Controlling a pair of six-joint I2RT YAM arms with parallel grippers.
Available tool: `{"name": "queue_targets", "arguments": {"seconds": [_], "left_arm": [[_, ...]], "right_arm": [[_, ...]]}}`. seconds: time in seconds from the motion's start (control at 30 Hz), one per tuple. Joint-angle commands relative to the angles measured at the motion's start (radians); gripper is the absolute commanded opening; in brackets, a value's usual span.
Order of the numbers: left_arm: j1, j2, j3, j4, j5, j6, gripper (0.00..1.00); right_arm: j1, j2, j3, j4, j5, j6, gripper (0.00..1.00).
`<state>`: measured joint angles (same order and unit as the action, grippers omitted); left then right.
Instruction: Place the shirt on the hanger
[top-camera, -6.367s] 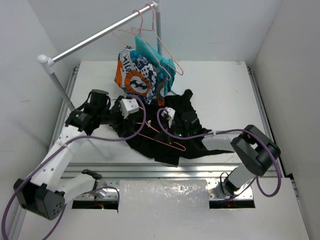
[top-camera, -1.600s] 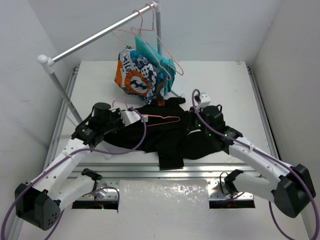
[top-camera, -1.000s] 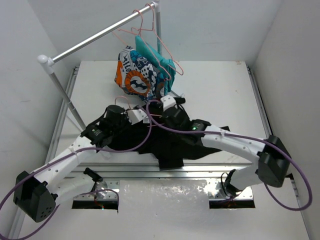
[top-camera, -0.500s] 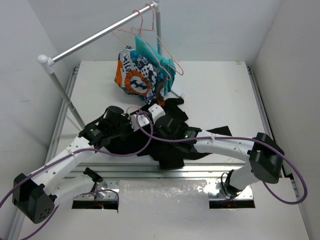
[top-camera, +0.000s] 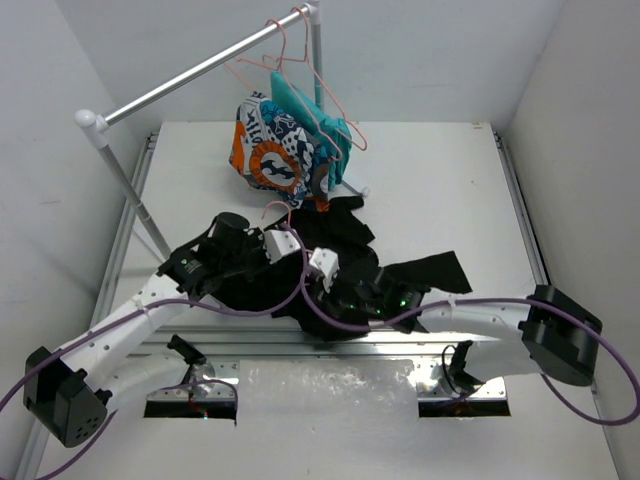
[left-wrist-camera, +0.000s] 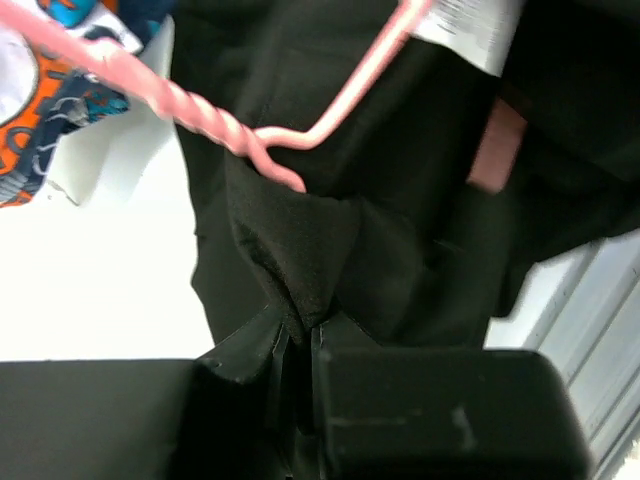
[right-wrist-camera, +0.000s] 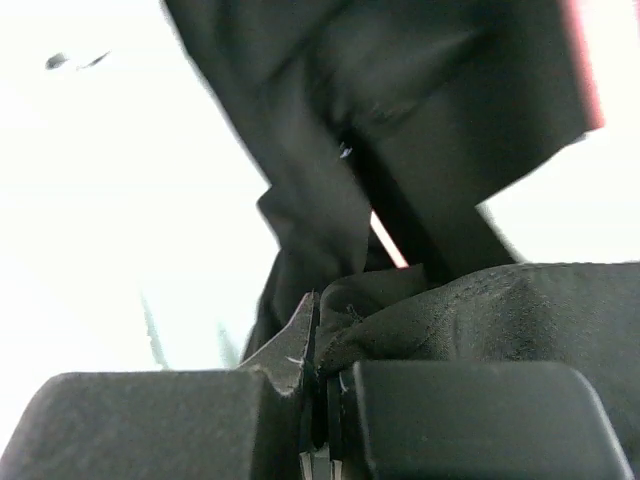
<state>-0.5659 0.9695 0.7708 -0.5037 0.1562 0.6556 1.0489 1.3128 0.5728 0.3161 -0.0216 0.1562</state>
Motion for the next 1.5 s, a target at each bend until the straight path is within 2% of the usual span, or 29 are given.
{"name": "queue_targets", "arguments": {"seconds": [0.0, 0.13, 0.2, 0.33, 0.43, 0.53, 0.63, 0.67, 0.77, 0.8, 1.0, 1.1, 1.27, 1.47], "left_arm": [[0.006, 0.000, 0.059, 0.140, 0.032, -0.057, 0.00], [0.006, 0.009, 0.050, 0.134, 0.080, -0.044, 0.00], [0.006, 0.000, 0.041, 0.134, 0.115, -0.036, 0.00], [0.008, -0.037, 0.024, 0.128, 0.131, -0.014, 0.00], [0.006, -0.048, 0.004, 0.123, 0.146, 0.004, 0.00], [0.006, -0.038, -0.005, 0.136, 0.141, 0.006, 0.00], [0.004, -0.029, -0.005, 0.148, 0.149, 0.016, 0.00], [0.006, -0.026, -0.005, 0.152, 0.157, 0.019, 0.00], [0.004, -0.026, 0.002, 0.159, 0.193, 0.027, 0.00], [0.004, -0.028, 0.008, 0.156, 0.209, 0.029, 0.00], [0.004, -0.055, 0.013, 0.148, 0.264, 0.049, 0.00], [0.006, -0.057, 0.016, 0.140, 0.273, 0.050, 0.00], [0.006, -0.063, 0.018, 0.140, 0.284, 0.049, 0.00], [0.006, -0.058, 0.019, 0.143, 0.307, 0.049, 0.00]], "right_arm": [[0.034, -0.081, -0.068, 0.163, -0.229, -0.073, 0.00], [0.034, -0.133, -0.134, 0.161, -0.218, -0.072, 0.00], [0.022, -0.159, -0.157, 0.161, -0.198, -0.060, 0.04], [-0.076, -0.341, -0.241, 0.156, -0.250, 0.000, 0.71], [-0.118, -0.479, -0.229, 0.077, -0.308, -0.015, 0.85], [-0.121, -0.532, -0.139, -0.105, -0.339, -0.066, 0.86], [-0.133, -0.564, -0.056, -0.213, -0.333, -0.078, 0.77], [-0.139, -0.560, -0.035, -0.239, -0.325, -0.076, 0.62], [-0.168, -0.512, 0.073, -0.284, -0.333, -0.086, 0.34], [-0.176, -0.465, 0.099, -0.291, -0.362, -0.098, 0.27], [-0.245, -0.227, 0.301, -0.350, -0.486, -0.149, 0.32], [-0.296, -0.166, 0.360, -0.353, -0.558, -0.149, 0.33], [-0.334, -0.067, 0.406, -0.416, -0.633, -0.222, 0.37], [-0.349, -0.015, 0.403, -0.394, -0.653, -0.231, 0.37]]}}
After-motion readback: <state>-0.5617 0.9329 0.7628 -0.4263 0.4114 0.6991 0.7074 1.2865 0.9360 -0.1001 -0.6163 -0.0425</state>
